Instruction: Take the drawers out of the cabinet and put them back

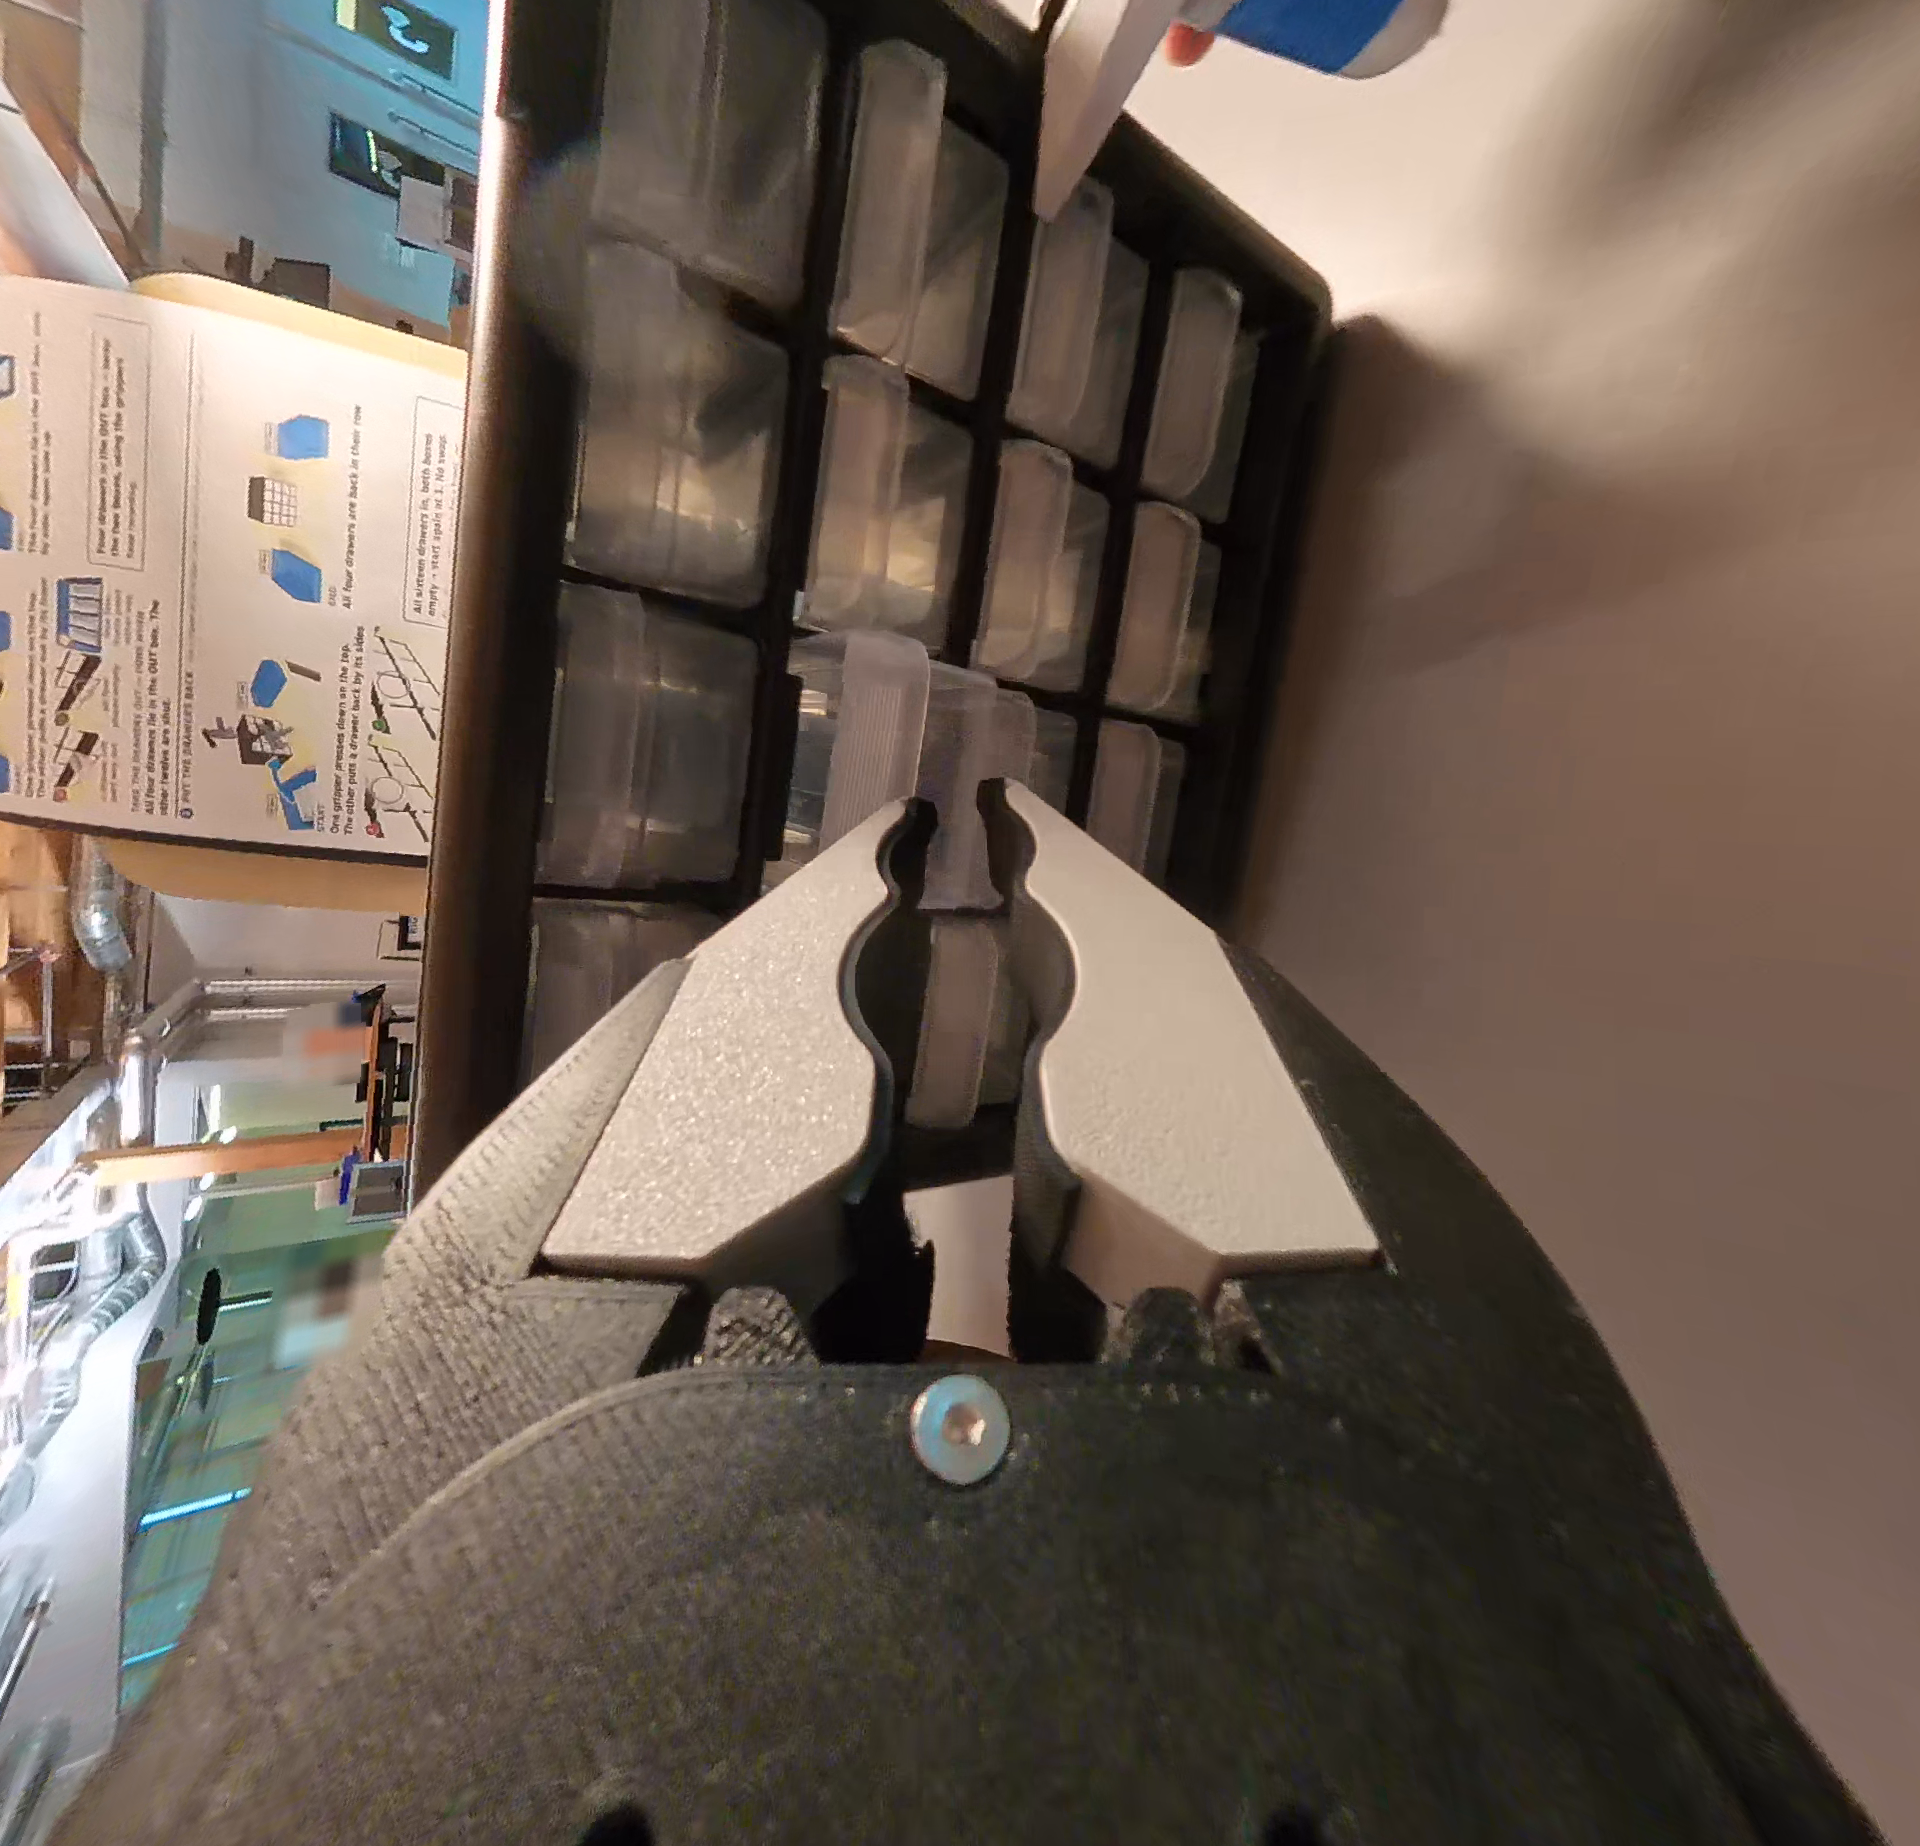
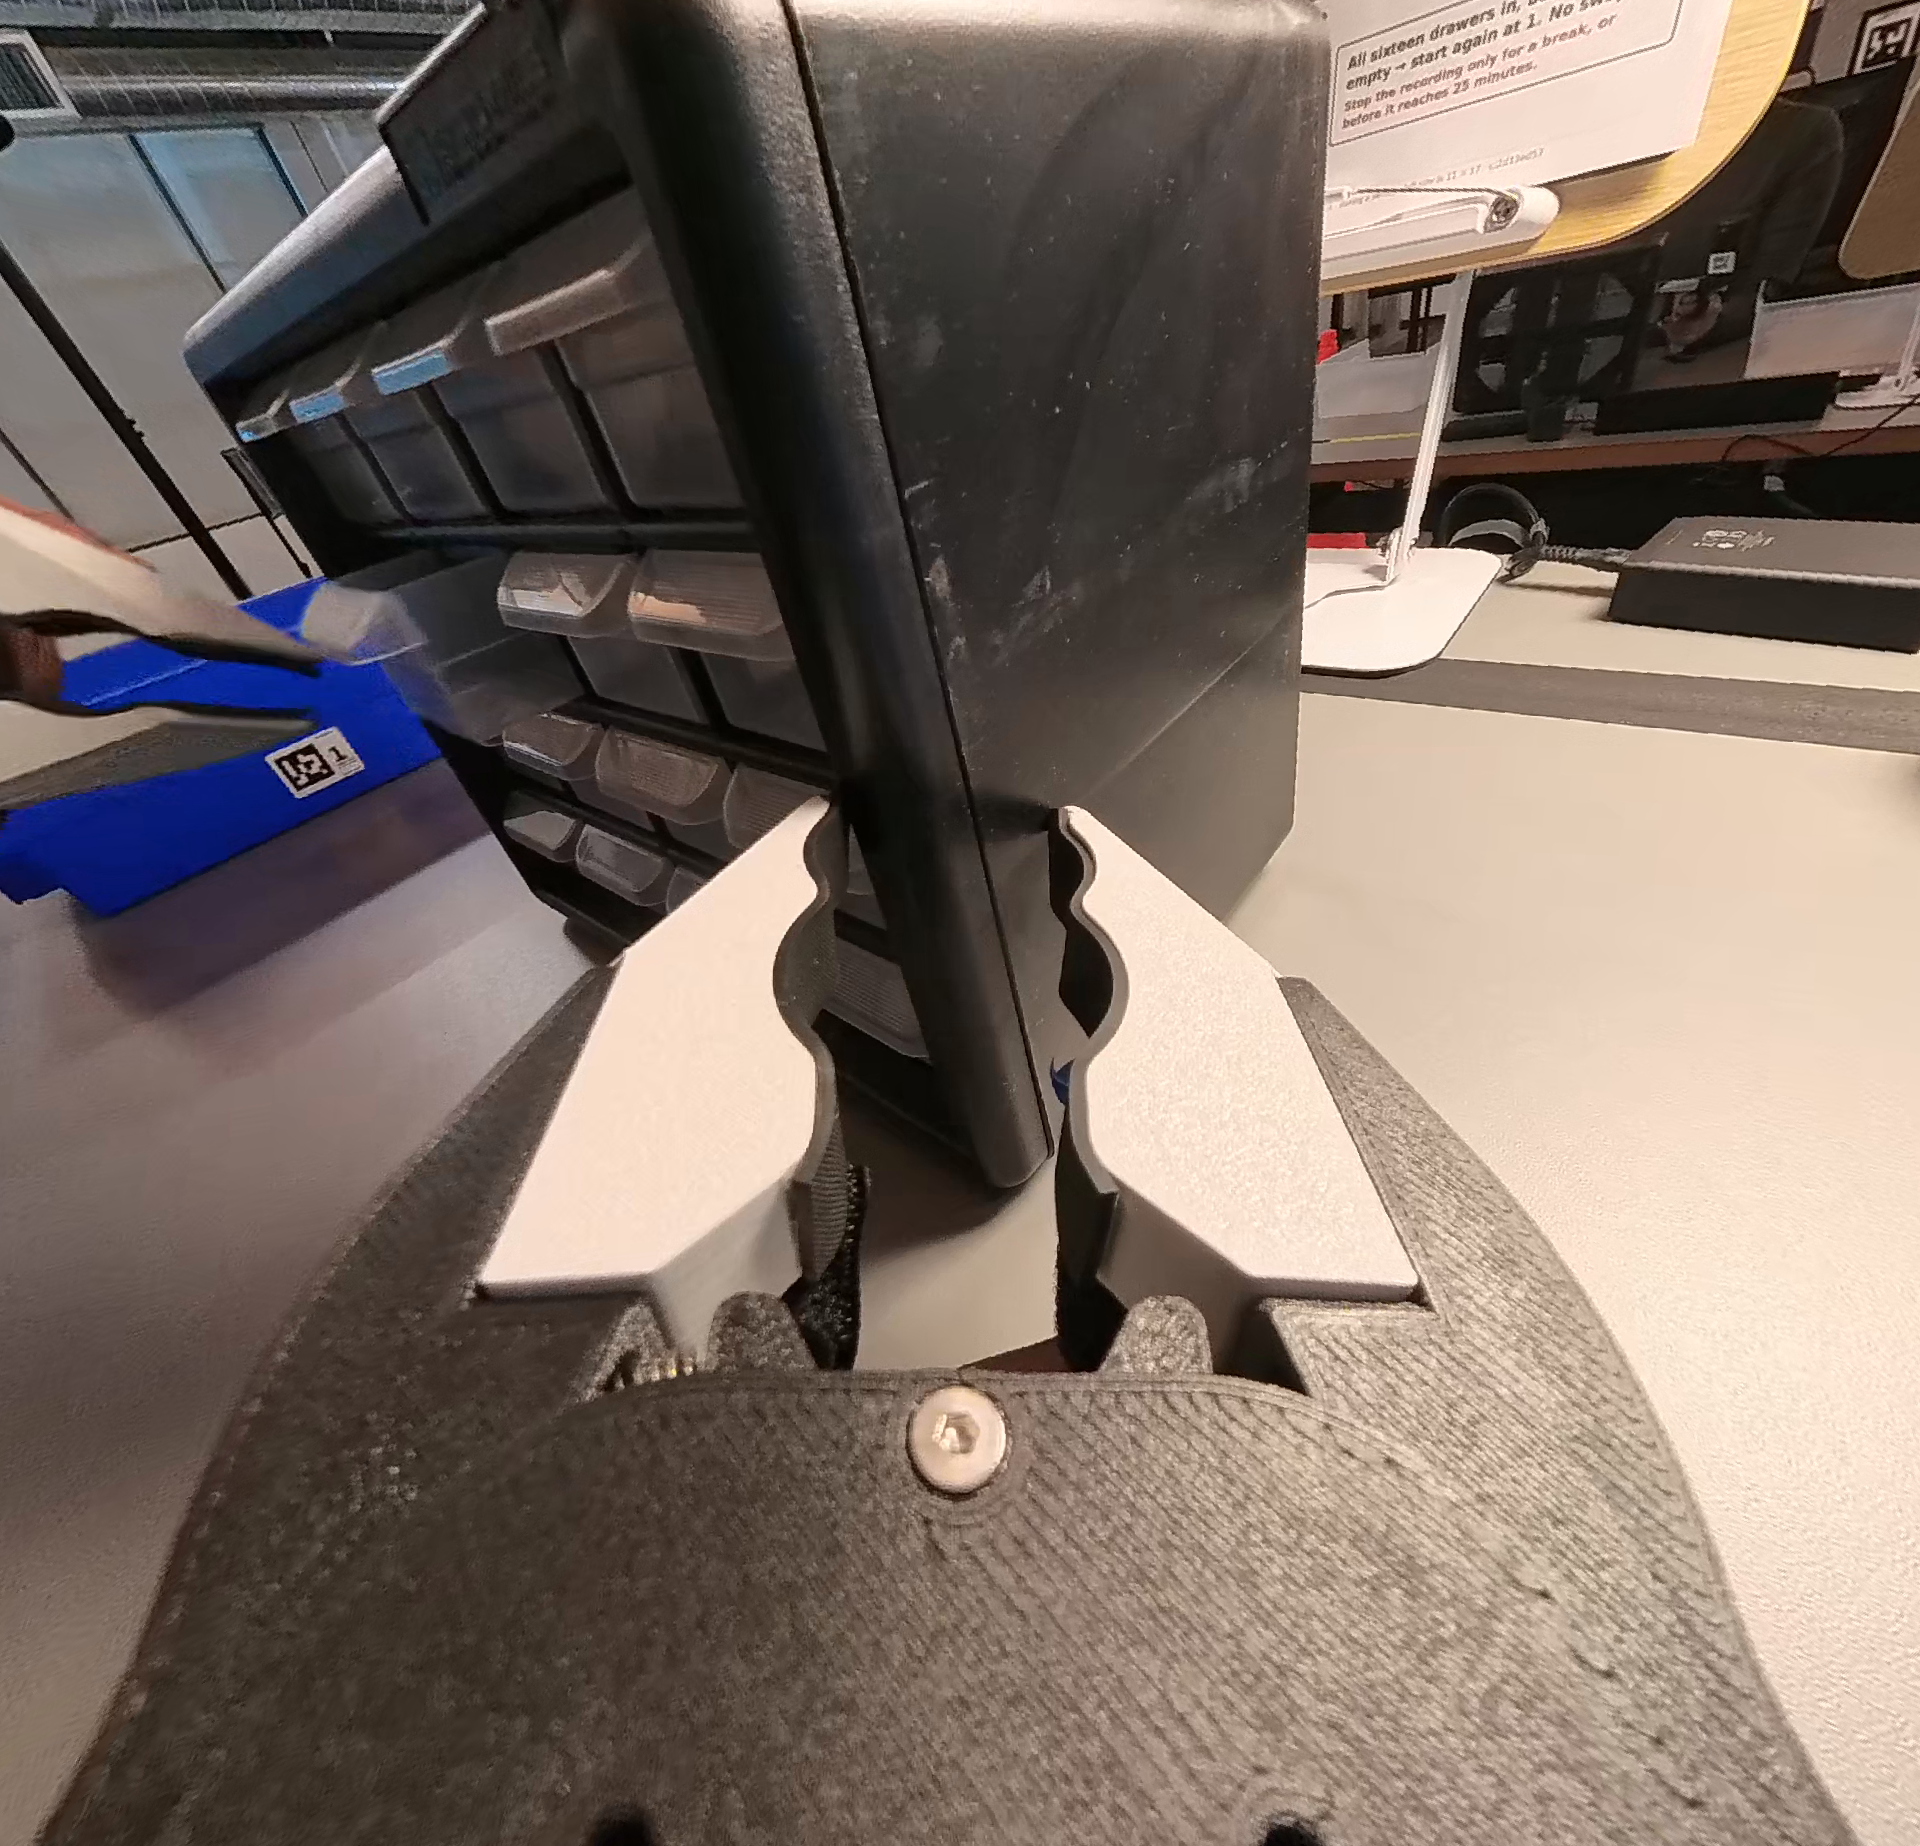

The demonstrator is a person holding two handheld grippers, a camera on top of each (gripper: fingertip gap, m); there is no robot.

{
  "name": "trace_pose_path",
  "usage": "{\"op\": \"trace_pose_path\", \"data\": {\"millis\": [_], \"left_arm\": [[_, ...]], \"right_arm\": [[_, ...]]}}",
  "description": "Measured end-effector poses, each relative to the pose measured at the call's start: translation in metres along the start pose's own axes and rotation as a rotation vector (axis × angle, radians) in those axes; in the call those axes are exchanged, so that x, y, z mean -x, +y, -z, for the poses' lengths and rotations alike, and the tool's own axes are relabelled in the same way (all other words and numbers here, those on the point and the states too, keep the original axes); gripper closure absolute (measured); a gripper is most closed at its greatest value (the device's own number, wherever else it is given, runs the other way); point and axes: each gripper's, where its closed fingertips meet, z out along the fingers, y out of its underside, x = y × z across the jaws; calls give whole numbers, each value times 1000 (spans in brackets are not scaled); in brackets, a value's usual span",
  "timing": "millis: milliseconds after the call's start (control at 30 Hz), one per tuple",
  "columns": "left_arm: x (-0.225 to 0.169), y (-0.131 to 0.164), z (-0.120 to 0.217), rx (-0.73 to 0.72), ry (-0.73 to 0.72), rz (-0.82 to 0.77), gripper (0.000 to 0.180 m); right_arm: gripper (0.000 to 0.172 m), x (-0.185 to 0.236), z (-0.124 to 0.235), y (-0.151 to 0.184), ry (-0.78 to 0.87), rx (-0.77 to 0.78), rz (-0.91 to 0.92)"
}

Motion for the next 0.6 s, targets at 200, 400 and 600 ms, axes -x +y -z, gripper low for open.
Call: {"op": "trace_pose_path", "data": {"millis": [200, 400, 600], "left_arm": [[9, 2, -26, 1, -2, 62, 168], [8, 3, -31, -29, 25, 144, 161], [16, 9, 11, -86, 40, 270, 156]], "right_arm": [[131, 0, 0, 0, -4, 1, -4], [131, 0, 0, 0, -7, 1, -7], [131, 0, 0, 0, -10, 2, -7]]}}
